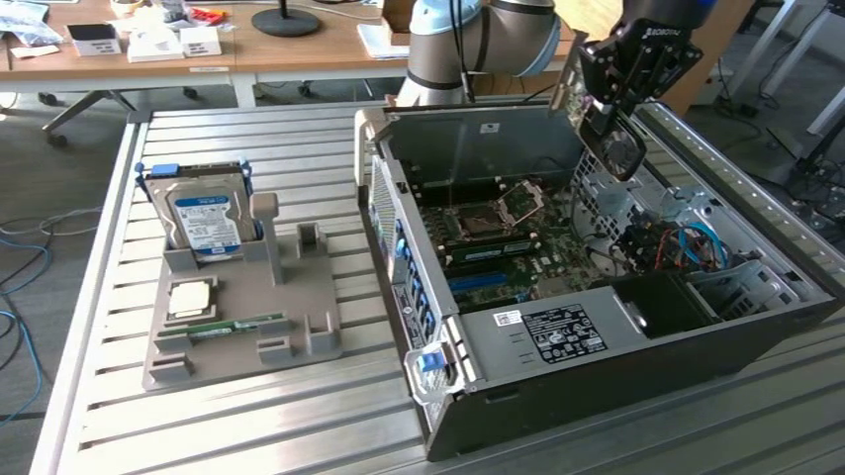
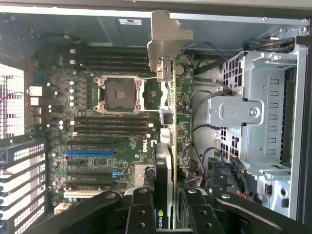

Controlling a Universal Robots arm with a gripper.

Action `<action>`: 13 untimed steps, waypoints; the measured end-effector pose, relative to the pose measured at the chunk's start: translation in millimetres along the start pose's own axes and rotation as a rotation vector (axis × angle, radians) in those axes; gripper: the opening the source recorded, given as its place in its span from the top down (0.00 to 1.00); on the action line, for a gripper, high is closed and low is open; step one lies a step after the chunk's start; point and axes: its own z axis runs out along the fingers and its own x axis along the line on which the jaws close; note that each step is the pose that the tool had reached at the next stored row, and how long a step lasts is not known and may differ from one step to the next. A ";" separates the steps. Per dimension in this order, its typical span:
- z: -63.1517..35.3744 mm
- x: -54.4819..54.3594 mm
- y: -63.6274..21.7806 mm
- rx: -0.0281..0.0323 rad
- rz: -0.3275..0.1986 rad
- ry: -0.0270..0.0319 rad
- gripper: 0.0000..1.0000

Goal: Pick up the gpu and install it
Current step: 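Insert the gpu into the slot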

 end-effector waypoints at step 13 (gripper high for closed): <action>0.1 1.0 0.0 -0.0023 -0.097 0.0033 0.73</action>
